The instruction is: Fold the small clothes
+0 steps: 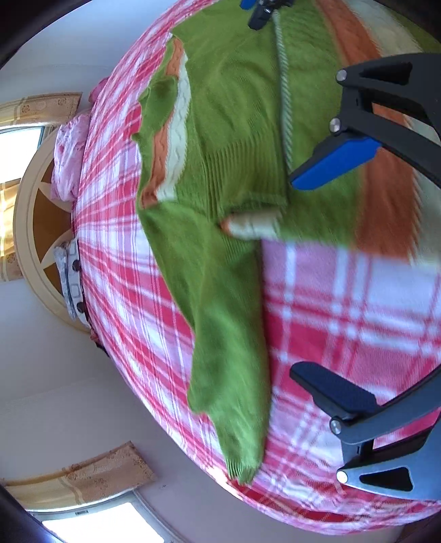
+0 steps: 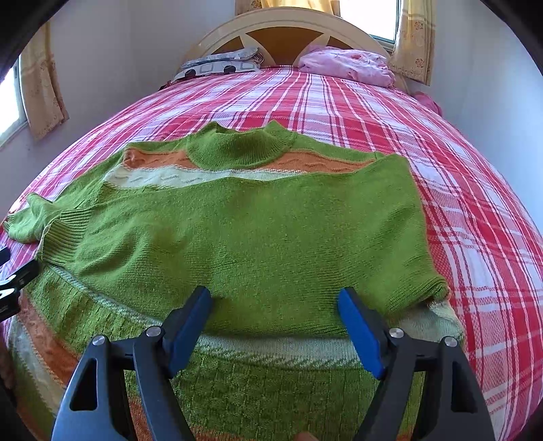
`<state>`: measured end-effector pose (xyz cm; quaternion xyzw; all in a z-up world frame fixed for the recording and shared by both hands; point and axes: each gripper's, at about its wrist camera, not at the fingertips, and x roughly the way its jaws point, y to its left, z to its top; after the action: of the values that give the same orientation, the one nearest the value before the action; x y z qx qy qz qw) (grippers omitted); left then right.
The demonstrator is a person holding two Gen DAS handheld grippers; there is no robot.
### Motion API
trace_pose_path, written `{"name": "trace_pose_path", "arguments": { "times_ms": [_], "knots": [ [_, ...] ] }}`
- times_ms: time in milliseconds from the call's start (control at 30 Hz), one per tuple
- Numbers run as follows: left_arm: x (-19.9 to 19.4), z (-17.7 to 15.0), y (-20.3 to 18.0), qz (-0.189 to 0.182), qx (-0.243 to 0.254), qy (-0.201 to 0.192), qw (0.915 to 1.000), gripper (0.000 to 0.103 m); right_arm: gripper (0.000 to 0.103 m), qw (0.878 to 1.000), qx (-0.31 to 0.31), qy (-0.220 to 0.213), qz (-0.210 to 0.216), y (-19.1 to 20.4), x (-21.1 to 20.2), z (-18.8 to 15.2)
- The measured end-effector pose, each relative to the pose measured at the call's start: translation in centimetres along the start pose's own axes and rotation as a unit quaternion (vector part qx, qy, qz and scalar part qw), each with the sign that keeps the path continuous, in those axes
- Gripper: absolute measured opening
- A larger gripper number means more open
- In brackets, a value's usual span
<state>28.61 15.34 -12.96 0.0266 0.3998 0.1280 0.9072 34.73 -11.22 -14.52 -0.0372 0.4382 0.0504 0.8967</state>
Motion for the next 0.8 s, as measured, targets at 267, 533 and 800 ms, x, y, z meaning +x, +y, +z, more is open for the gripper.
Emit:
{"name": "trace_pose_path", "arguments": {
  "times_ms": [267,533,800],
  "knots": [
    [3.1,-1.2,12.0,0.07,-0.096,0.045,0.9919,0.103,0.079,1.0,-0.001,0.0,-0.001,0.0,-0.1,-0.1],
    [5.5,-1.8,23.1,0.077,-0.279,0.045,0.956,0.102,0.08,1.0,-0.008,-0.009,-0.001,0.3,-0.9,-0.8],
    [7.7,-1.2,29.4,0.062,-0.393,0.002,0.9173,0.093,0.082,1.0,-0.007,-0.009,0.0,0.3,-0.9,-0.9]
  ]
}}
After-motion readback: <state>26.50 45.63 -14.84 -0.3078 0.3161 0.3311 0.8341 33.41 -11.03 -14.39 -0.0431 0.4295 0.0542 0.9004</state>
